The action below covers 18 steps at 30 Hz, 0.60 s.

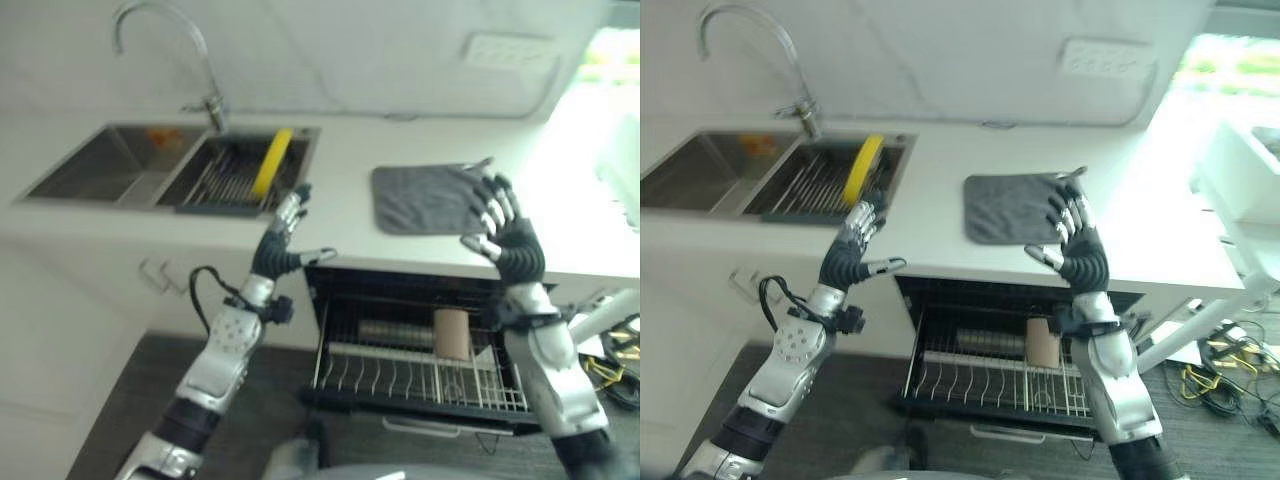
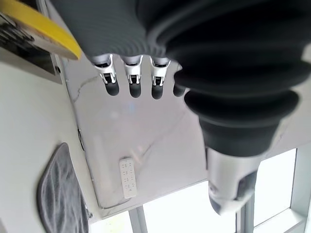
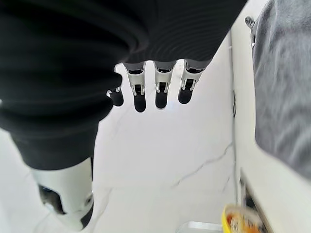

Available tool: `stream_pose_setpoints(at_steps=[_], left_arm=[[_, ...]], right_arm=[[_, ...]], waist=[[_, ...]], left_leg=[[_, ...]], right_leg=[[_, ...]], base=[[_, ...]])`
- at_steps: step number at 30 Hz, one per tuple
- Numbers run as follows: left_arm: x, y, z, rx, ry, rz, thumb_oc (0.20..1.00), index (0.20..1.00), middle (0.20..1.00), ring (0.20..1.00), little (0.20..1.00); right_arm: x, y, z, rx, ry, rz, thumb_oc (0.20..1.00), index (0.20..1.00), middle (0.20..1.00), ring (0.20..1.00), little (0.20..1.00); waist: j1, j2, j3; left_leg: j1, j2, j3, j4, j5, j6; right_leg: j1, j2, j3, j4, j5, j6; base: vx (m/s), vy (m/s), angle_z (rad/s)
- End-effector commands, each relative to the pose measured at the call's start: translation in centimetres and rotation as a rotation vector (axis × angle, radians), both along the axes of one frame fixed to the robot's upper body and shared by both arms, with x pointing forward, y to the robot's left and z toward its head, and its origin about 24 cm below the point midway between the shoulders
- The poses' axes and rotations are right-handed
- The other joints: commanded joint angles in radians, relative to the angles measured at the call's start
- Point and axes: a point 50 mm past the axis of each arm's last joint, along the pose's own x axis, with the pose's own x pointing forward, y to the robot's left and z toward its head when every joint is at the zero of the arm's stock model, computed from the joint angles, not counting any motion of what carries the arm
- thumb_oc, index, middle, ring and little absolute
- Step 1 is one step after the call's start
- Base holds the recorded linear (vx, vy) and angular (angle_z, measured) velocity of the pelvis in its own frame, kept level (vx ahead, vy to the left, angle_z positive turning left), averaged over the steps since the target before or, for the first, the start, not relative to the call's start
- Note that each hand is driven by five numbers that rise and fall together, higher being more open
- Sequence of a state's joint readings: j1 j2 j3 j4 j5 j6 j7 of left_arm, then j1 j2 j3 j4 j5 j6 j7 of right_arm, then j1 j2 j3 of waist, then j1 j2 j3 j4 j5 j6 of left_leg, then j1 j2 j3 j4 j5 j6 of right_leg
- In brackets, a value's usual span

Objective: Place the dishes in the dishwasher.

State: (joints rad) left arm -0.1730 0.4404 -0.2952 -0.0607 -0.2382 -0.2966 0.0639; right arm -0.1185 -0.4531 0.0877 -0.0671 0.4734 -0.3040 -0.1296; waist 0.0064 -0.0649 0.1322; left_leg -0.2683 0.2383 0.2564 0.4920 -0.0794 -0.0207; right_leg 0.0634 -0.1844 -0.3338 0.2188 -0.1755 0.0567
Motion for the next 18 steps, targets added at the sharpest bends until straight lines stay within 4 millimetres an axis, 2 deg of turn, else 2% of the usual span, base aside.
stream_pose_setpoints(at_steps=[1,3,4,5,7,8,10,12,13,14,18], left_arm=[[-0.3,0.7,2.8,0.019,-0.114,-0.036,1.0,1.0,1.0,1.0,1.0],[-0.4,0.6,2.9,0.041,-0.115,-0.054,1.0,1.0,1.0,1.0,1.0],[-0.5,0.8,3.0,0.061,-0.127,-0.041,1.0,1.0,1.0,1.0,1.0],[-0.6,1.3,2.8,0.056,-0.117,-0.02,1.0,1.0,1.0,1.0,1.0],[-0.6,1.7,2.6,0.053,-0.11,-0.008,1.0,1.0,1.0,1.0,1.0],[-0.9,2.6,2.1,0.053,-0.096,0.03,1.0,1.0,1.0,1.0,1.0],[-1.0,2.9,2.0,0.062,-0.094,0.042,1.0,1.0,1.0,1.0,1.0],[-0.8,3.2,1.9,0.072,-0.092,0.049,1.0,1.0,1.0,1.0,1.0],[-0.8,3.4,1.8,0.069,-0.092,0.057,1.0,1.0,1.0,1.0,1.0],[-0.9,3.5,1.8,0.068,-0.095,0.065,1.0,1.0,1.0,1.0,1.0],[-1.0,3.7,1.8,0.059,-0.09,0.077,1.0,1.0,1.0,1.0,1.0]], right_arm=[[-1.7,-0.2,4.0,0.005,-0.218,0.005,1.0,1.0,1.0,1.0,1.0],[-2.5,-0.8,3.7,0.066,-0.2,-0.011,1.0,1.0,1.0,1.0,1.0],[-2.7,-0.5,3.6,0.044,-0.218,-0.023,1.0,1.0,1.0,1.0,1.0],[-2.7,-0.2,3.4,0.026,-0.218,-0.027,1.0,1.0,1.0,1.0,1.0],[-2.6,0.0,3.3,0.029,-0.211,-0.025,1.0,1.0,1.0,1.0,1.0],[-2.4,0.7,3.2,0.069,-0.193,0.005,1.0,1.0,1.0,1.0,1.0],[-2.3,1.0,3.2,0.073,-0.196,0.011,1.0,1.0,1.0,1.0,1.0],[-2.5,1.3,3.1,0.069,-0.2,0.015,1.0,1.0,1.0,1.0,1.0],[-2.6,1.4,3.1,0.072,-0.202,0.028,1.0,1.0,1.0,1.0,1.0],[-2.6,1.6,3.0,0.074,-0.205,0.038,1.0,1.0,1.0,1.0,1.0],[-2.5,1.7,3.0,0.075,-0.215,0.061,1.0,1.0,1.0,1.0,1.0]], waist=[[-0.037,0.054,0.034],[-0.052,0.063,0.026],[-0.049,0.062,0.023],[-0.039,0.066,0.022],[-0.032,0.066,0.021],[-0.006,0.071,0.014],[0.004,0.077,0.011],[0.001,0.082,0.01],[0.001,0.079,0.01],[0.003,0.075,0.009],[0.011,0.067,0.008]], left_leg=[[0.307,-0.009,-0.038,-0.326,0.037,-0.053],[0.347,-0.067,-0.051,-0.417,0.028,-0.044],[0.373,-0.136,-0.062,-0.472,0.016,-0.021],[0.388,-0.176,-0.063,-0.499,0.002,-0.005],[0.398,-0.191,-0.057,-0.517,0.0,0.002],[0.422,-0.218,-0.021,-0.577,0.002,0.017],[0.417,-0.221,-0.014,-0.579,0.002,0.025],[0.408,-0.23,-0.016,-0.579,0.008,0.043],[0.4,-0.244,-0.013,-0.579,0.011,0.055],[0.396,-0.254,-0.013,-0.579,0.013,0.06],[0.399,-0.264,-0.013,-0.579,0.014,0.062]], right_leg=[[-0.052,-0.04,0.071,0.061,0.036,0.063],[-0.06,-0.106,0.086,0.042,0.119,0.115],[-0.078,-0.173,0.104,0.015,0.228,0.142],[-0.09,-0.204,0.1,-0.003,0.288,0.15],[-0.093,-0.213,0.093,-0.014,0.312,0.156],[-0.112,-0.218,0.036,-0.024,0.363,0.168],[-0.123,-0.188,0.014,-0.007,0.347,0.163],[-0.14,-0.099,0.007,0.048,0.291,0.145],[-0.154,-0.029,-0.01,0.088,0.261,0.133],[-0.159,0.01,-0.027,0.098,0.251,0.127],[-0.142,0.034,-0.059,0.055,0.23,0.11]], base=[[0.01,0.733,-0.21],[-0.02,0.688,-0.18],[-0.04,0.645,0.08],[-0.03,0.482,-0.18],[-0.02,0.234,-0.31],[-0.07,0.262,-0.12],[-0.07,0.177,-0.39],[-0.06,0.105,-0.66],[-0.07,0.076,0.12],[-0.05,0.026,0.23],[0.0,-0.069,-0.2]])
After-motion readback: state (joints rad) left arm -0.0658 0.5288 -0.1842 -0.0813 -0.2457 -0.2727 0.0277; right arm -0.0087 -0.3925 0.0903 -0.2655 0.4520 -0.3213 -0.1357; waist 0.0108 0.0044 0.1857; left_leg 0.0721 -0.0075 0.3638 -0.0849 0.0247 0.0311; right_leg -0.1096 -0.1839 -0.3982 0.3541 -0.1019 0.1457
